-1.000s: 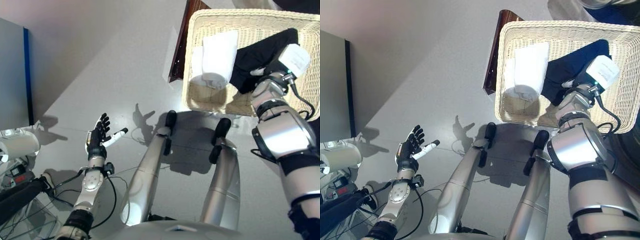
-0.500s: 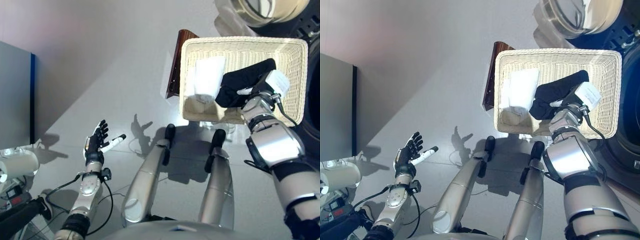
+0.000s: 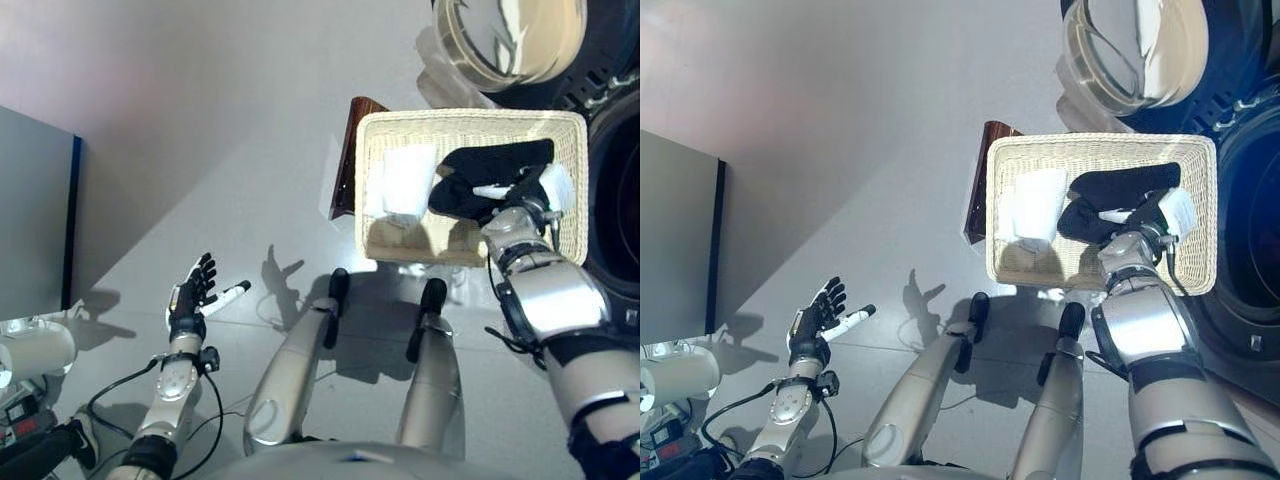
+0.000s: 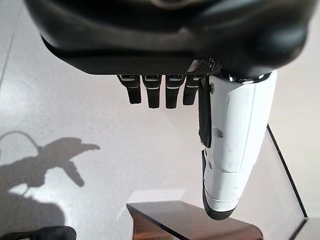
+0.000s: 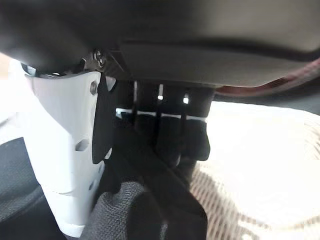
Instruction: Pick up the clothes and place them into the washing machine
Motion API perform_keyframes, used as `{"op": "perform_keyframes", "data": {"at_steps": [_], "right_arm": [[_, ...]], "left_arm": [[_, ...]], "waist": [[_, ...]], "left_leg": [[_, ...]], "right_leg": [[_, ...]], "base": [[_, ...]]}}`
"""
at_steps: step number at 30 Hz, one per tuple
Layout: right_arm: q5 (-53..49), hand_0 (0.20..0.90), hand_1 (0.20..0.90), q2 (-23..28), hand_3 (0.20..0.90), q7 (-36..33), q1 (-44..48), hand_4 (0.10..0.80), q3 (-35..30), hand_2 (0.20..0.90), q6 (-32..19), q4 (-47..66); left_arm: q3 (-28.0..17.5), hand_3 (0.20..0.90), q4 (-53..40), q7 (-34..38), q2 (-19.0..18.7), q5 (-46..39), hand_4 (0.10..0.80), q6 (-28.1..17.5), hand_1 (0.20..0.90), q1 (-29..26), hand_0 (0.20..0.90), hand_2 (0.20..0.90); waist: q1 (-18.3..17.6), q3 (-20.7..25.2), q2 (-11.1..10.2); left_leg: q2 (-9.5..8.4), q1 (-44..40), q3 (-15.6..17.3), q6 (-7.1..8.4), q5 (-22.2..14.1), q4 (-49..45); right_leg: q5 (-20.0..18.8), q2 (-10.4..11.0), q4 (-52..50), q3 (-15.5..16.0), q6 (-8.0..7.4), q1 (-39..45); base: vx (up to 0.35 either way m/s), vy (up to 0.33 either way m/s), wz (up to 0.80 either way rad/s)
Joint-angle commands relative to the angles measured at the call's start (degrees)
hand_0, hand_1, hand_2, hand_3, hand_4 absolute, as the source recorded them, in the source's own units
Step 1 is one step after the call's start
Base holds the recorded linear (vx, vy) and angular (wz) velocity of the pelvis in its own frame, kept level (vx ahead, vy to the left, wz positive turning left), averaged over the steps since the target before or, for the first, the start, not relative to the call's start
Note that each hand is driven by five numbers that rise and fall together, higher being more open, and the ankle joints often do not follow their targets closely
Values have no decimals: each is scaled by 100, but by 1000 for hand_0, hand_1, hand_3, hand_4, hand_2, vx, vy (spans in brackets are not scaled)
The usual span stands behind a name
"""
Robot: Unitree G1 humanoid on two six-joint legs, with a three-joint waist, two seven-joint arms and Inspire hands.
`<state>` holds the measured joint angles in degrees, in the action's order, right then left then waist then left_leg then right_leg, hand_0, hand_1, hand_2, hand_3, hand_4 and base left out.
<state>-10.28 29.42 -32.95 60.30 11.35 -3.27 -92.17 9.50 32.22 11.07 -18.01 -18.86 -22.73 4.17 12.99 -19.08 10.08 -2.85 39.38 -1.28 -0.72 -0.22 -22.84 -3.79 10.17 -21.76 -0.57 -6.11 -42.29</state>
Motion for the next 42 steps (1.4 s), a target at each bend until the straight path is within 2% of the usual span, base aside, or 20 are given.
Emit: {"op": "perform_keyframes", "data": {"at_steps": [1,2,6,8,17,22,31,33,37,41,42], "right_arm": [[-1656,200,200,577,200,24,-450,300,-423,200,-956,574],[-2406,200,200,475,200,201,-600,300,-765,200,-1292,766],[-4354,200,200,-70,200,842,-1187,300,-1545,200,-2022,1324],[-4818,200,200,-293,200,1043,-1393,300,-1702,200,-2284,1624],[-5662,200,200,-961,200,1233,-2078,300,-2438,200,-3291,2965],[-5585,200,200,-980,200,986,-2084,300,-2713,200,-3639,3424],[-5325,200,200,-528,200,413,-1683,300,-3001,200,-3928,3602],[-5055,200,200,-302,200,69,-1514,300,-3076,200,-3996,3756],[-4415,200,200,362,200,-463,-1010,300,-2920,200,-3882,3943],[-4011,200,200,1441,200,-464,-203,300,-2299,200,-3720,4345],[-4063,403,403,1793,403,-336,114,445,-2015,403,-3666,4296]], "left_arm": [[-487,900,-44,50,-345,102,800,-289,900,255,900,900],[-498,900,-48,61,-363,125,800,-292,900,239,900,900],[-564,900,35,148,-310,116,800,-305,900,174,900,900],[-575,900,28,153,-276,79,800,-329,900,174,900,900],[-385,900,363,68,-34,-260,800,-517,900,278,900,900],[-210,900,495,32,30,-338,800,-568,900,320,900,900],[51,900,683,5,75,-393,800,-590,900,291,900,900],[98,900,742,31,66,-443,800,-599,900,292,900,900],[172,900,752,56,31,-449,800,-663,900,281,900,900],[133,900,570,-5,-125,-554,800,-761,900,299,900,900],[136,900,553,-46,-128,-601,800,-748,900,311,900,900]], "waist": [[55,413,145],[63,451,149],[5,547,182],[-23,588,216],[-174,724,447],[-193,797,581],[-201,908,829],[-232,956,932],[-233,1011,1097],[-205,1086,1152],[-206,1105,1155]], "left_leg": [[-24,371,197,221,345,554],[-21,369,208,215,324,553],[-5,324,290,207,284,602],[-3,298,319,200,270,617],[-1,199,384,179,227,613],[6,147,400,181,208,633],[41,82,438,222,154,564],[36,3,456,235,140,589],[16,-54,542,237,139,652],[25,-99,599,260,176,737],[28,-89,633,275,188,752]], "right_leg": [[329,-250,27,260,441,108],[343,-249,21,238,440,99],[359,-255,77,144,422,116],[377,-258,95,98,421,134],[454,-283,108,-1,401,237],[496,-302,107,-47,386,267],[646,-313,-37,-123,397,266],[669,-311,-61,-169,386,290],[661,-316,-55,-275,367,256],[643,-285,-98,-357,355,149],[645,-279,-122,-381,359,107]], "base": [[70,15,-3],[48,20,-2],[38,30,-10],[31,25,-21],[25,14,-6],[28,8,-7],[38,-5,-3],[65,19,-8],[32,40,-16],[3,16,-12],[0,0,0]]}}
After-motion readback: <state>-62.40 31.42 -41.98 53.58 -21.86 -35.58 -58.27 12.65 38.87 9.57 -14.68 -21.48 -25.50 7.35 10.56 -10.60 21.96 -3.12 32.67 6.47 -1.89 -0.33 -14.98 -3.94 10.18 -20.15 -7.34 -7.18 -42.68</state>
